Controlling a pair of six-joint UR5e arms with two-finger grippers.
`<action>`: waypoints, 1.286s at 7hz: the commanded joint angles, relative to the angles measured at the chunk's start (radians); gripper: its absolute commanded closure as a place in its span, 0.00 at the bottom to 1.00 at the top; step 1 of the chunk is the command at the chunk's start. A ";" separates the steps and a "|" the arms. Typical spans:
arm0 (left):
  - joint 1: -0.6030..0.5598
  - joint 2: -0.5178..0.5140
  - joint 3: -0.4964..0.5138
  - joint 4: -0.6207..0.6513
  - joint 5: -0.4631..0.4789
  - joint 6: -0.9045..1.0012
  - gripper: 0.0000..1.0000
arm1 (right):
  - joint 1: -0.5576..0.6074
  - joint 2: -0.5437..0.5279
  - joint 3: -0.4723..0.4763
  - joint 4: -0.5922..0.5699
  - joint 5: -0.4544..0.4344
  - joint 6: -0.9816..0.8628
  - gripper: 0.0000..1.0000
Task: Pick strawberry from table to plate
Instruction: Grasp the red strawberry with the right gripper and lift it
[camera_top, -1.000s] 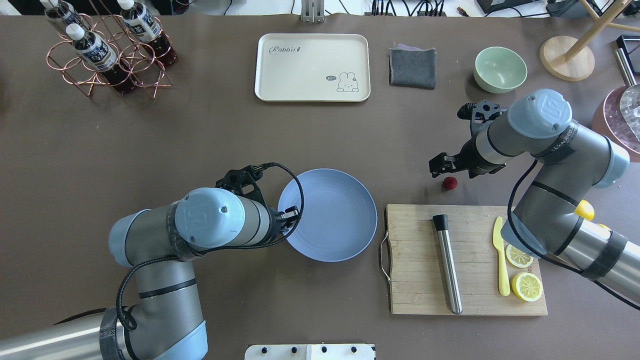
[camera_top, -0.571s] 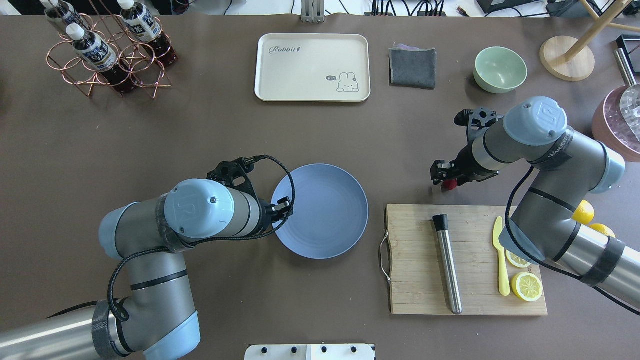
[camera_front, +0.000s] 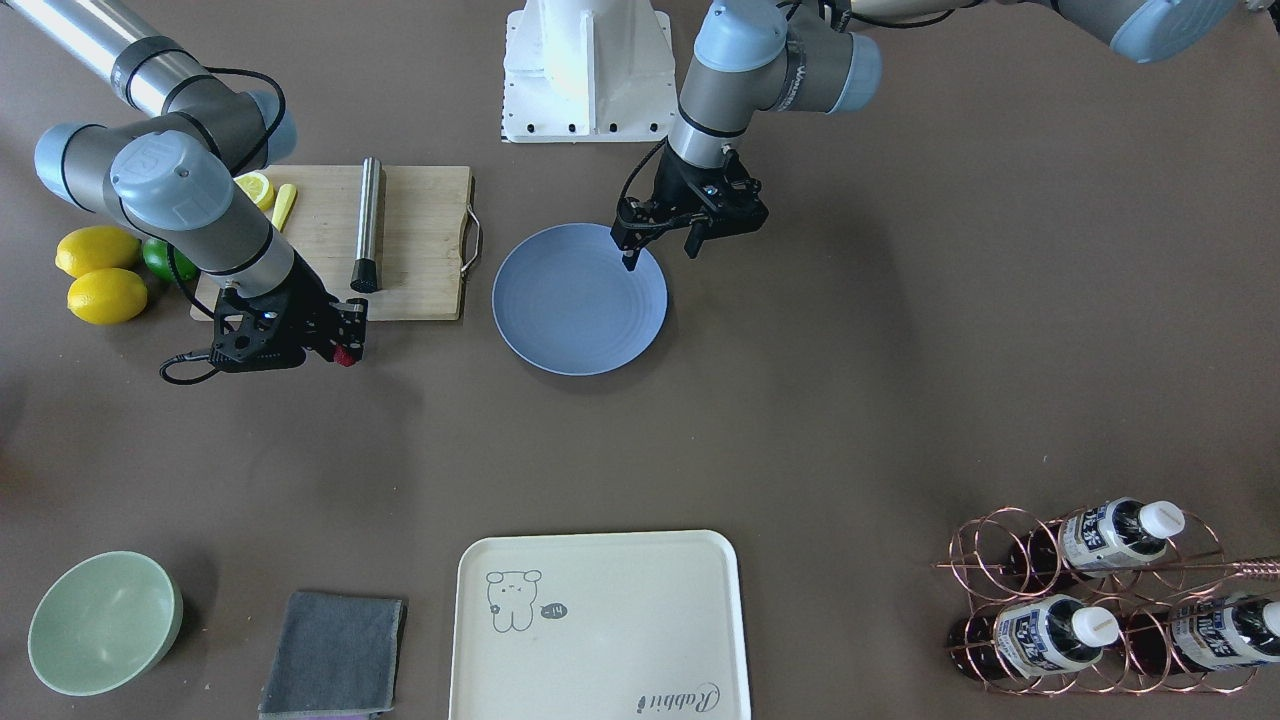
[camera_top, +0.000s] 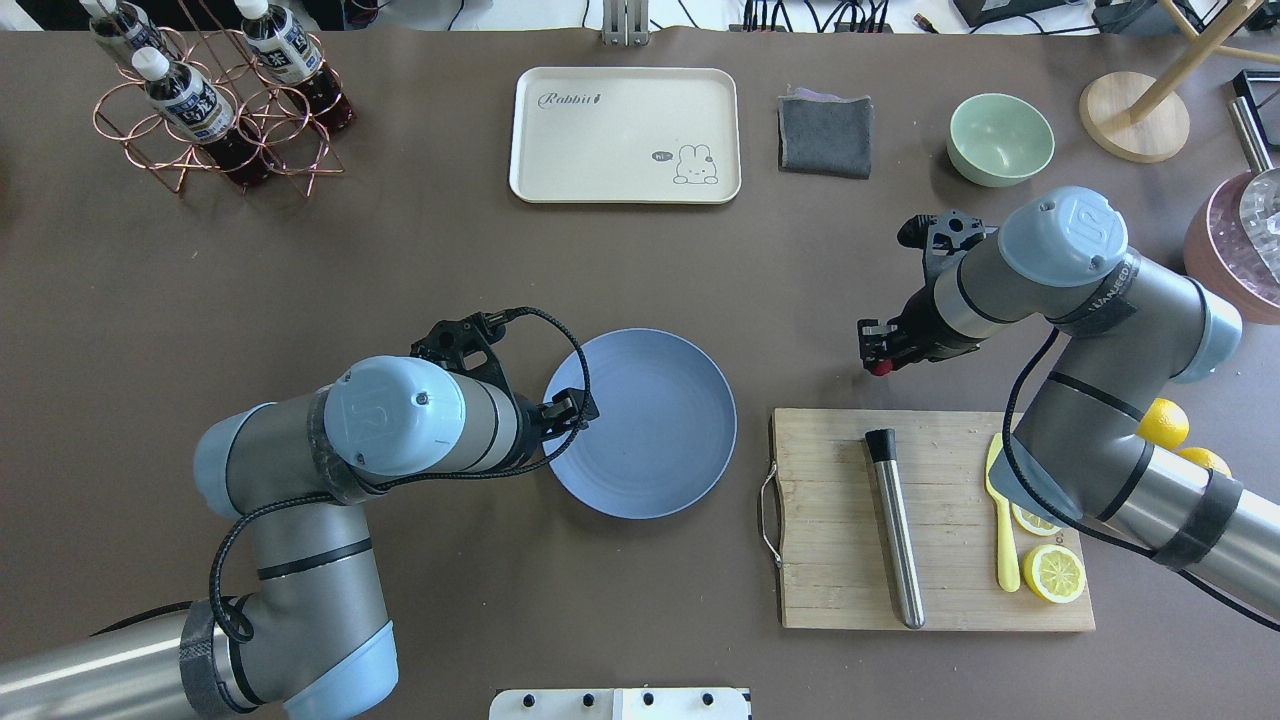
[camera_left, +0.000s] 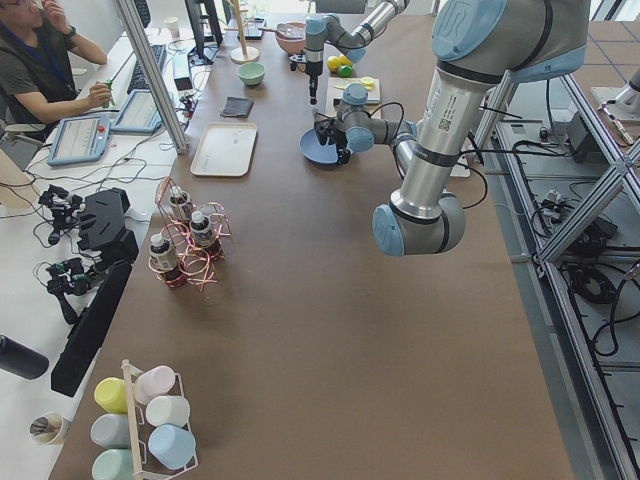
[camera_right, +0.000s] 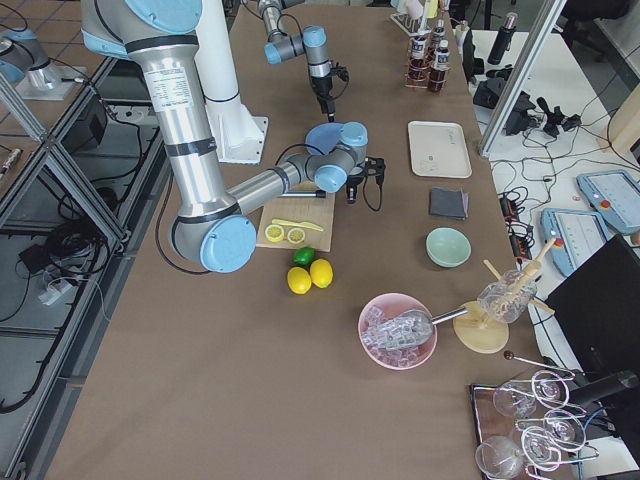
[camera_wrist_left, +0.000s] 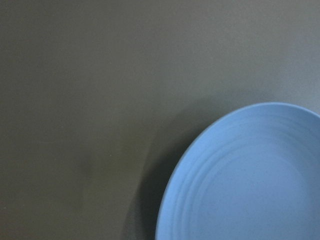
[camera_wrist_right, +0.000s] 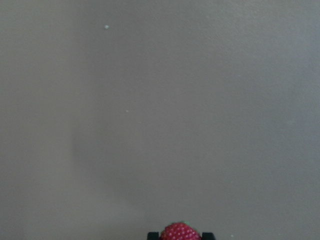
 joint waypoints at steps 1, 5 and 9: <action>-0.047 0.021 -0.022 0.011 -0.008 0.033 0.03 | 0.002 0.100 0.028 -0.083 -0.001 0.029 1.00; -0.354 0.225 -0.028 0.014 -0.229 0.547 0.03 | -0.215 0.327 0.043 -0.215 -0.160 0.317 1.00; -0.402 0.255 -0.028 0.014 -0.259 0.611 0.03 | -0.313 0.371 -0.064 -0.202 -0.265 0.340 1.00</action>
